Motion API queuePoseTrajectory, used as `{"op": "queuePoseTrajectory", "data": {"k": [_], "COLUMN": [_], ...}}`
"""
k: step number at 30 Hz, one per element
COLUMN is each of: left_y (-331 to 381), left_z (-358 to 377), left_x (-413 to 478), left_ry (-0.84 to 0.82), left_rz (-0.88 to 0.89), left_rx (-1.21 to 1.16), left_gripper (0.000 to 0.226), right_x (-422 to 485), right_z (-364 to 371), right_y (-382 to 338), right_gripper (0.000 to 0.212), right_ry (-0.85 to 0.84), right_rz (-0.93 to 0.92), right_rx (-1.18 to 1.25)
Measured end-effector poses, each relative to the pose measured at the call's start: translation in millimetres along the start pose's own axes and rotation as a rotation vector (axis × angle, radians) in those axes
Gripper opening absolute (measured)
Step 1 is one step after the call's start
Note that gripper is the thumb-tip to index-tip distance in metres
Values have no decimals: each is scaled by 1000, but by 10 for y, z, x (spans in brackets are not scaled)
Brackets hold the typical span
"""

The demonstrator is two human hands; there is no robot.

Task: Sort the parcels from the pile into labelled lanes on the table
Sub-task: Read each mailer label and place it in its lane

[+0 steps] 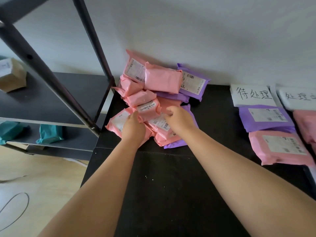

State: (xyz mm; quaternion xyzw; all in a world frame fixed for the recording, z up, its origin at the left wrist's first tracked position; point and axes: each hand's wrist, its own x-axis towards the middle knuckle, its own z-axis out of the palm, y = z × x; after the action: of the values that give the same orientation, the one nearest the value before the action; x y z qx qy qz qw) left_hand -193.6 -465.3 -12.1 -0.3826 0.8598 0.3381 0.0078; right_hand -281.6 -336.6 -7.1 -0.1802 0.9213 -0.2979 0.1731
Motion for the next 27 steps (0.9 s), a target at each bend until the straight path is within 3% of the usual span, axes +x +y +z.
{"op": "queuePoseTrajectory", "data": {"k": [6,10,18,21,27], "left_y": [-108,-132,-82,-2,119], "left_z": [48,51,-14,-63,-137], "left_x": [296,342,39,-196,-644], "left_ry": [-53,-92,-100,-98,-128], "left_rz": [31,67,78,80,69], "left_rx": [-28,-25,-207,-302,-467], "left_gripper": [29,30,34,34,27], "right_x": [397,451,251,34,-642], "right_z": [137,149,150,94,-156], "right_y": [-205,-260,-222,-182,-129], "right_gripper": [37,29,18,36,8], "right_ry": [-77,-120,-23,42,154], "right_rz": [124,177,279,315,382], "right_rx": [-60,-22,153,257,504]}}
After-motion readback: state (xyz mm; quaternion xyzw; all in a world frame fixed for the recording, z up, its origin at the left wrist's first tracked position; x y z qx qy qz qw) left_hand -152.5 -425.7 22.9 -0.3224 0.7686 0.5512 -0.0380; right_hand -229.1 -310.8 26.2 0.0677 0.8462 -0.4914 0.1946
